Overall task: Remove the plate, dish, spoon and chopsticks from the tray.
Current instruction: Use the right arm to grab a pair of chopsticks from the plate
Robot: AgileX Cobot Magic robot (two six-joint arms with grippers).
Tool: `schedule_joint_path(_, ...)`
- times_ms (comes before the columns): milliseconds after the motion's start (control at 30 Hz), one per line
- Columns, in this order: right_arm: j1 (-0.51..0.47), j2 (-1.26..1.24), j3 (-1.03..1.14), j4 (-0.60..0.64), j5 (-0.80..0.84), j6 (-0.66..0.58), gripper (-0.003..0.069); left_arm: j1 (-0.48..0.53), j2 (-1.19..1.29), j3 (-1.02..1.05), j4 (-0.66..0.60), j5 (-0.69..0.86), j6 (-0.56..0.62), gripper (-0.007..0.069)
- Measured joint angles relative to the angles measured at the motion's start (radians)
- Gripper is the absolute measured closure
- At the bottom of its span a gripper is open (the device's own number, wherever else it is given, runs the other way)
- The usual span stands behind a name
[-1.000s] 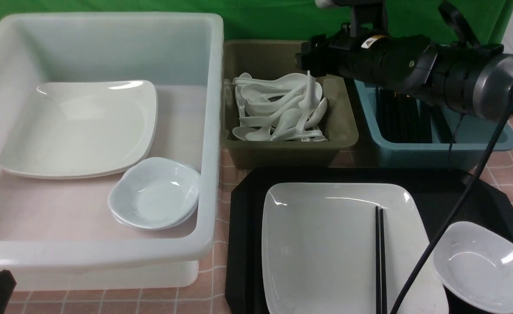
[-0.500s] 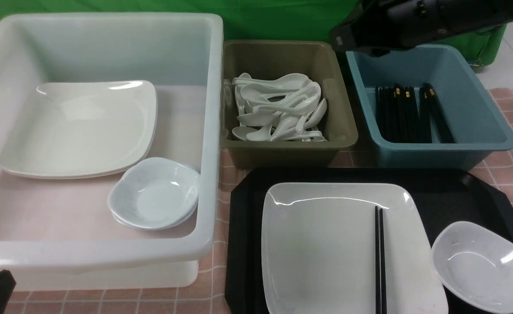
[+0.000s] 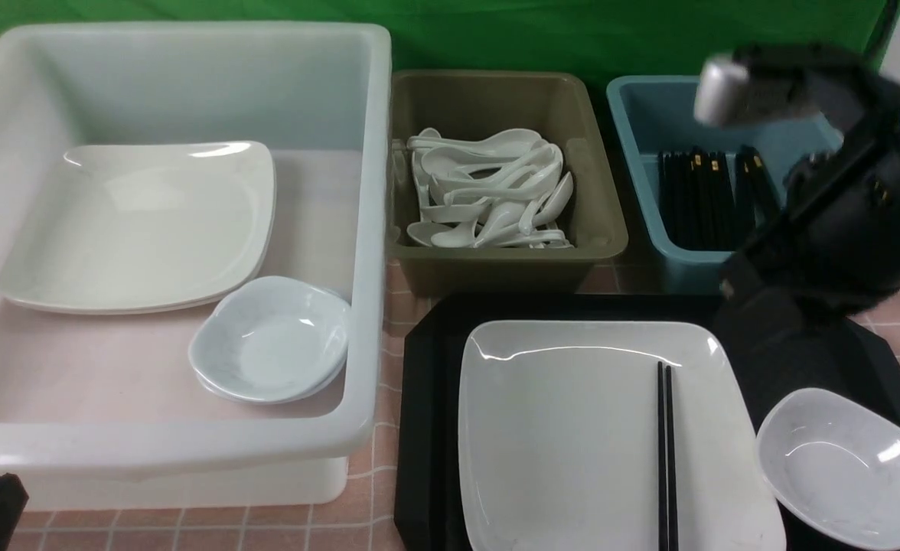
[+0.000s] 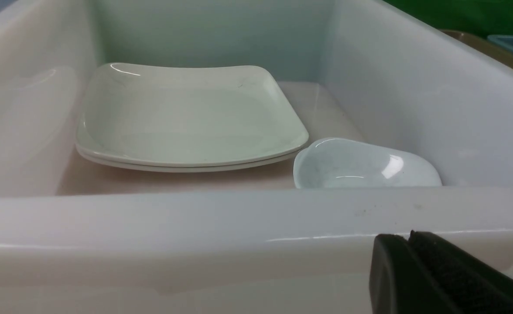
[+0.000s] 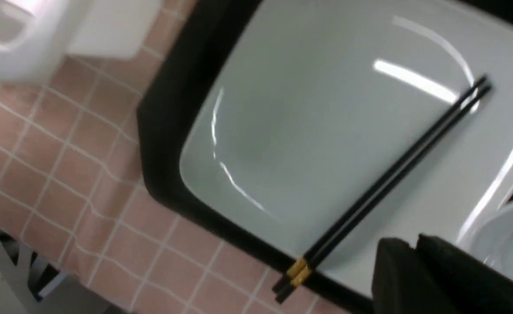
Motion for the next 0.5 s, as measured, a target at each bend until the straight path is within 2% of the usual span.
schedule_joint_path(100,0.000,0.012,0.183,-0.016,-0.059,0.114,0.0404,0.000,0.000,0.000,0.000,0.000,0.000,0.0605)
schedule_joint_path(133,0.000,0.013,0.191,-0.016,-0.066,0.114,0.0404,0.000,0.000,0.000,0.000,0.000,0.000,0.0605)
schedule_joint_path(200,0.000,0.033,0.271,-0.017,-0.144,0.163,0.0270,0.000,0.000,0.000,0.000,0.000,0.000,0.0605)
schedule_joint_path(233,0.000,0.043,0.290,-0.017,-0.165,0.176,0.0230,0.000,0.000,0.000,0.000,0.000,0.000,0.0605)
schedule_joint_path(333,0.006,0.082,0.314,-0.017,-0.191,0.193,0.0148,0.000,0.000,0.000,-0.005,0.000,0.000,0.0604)
schedule_joint_path(500,0.043,0.161,0.314,-0.016,-0.206,0.199,0.0097,0.000,0.000,0.000,-0.005,0.000,0.000,0.0604)
